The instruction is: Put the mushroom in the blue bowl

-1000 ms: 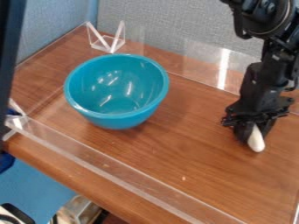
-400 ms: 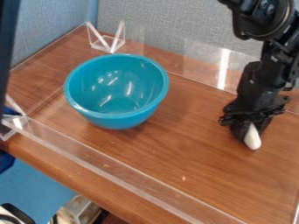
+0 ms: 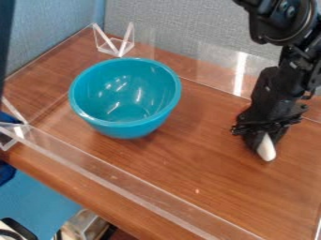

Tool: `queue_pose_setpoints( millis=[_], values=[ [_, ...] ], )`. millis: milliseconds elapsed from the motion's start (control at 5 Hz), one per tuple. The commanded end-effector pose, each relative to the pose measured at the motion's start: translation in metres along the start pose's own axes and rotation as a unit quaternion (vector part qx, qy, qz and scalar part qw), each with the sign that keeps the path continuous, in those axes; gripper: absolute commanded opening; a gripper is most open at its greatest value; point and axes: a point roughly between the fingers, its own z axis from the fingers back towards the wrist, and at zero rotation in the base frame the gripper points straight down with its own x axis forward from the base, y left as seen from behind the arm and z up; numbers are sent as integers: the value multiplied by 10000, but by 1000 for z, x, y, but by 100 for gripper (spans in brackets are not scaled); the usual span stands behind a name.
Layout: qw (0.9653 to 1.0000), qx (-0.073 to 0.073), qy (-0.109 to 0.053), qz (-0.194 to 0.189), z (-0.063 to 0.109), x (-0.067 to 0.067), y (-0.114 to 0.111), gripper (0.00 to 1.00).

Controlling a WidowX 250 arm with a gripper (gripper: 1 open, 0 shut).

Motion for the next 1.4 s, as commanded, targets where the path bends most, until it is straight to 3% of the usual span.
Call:
queue_pose_setpoints(
  millis=[0,200,400,600,800,1000,1200],
  values=[
    [9993,-356,-35,133,37,16,5,0],
    [9979,-571,36,293,66,33,18,0],
    [9946,-677,64,783,86,64,44,0],
    [9869,-687,68,1459,93,103,74,0],
    [9817,-689,27,1776,94,135,103,0],
    [9776,-649,-61,2001,85,155,126,0],
    [9762,-667,-220,2052,78,154,138,0]
  ],
)
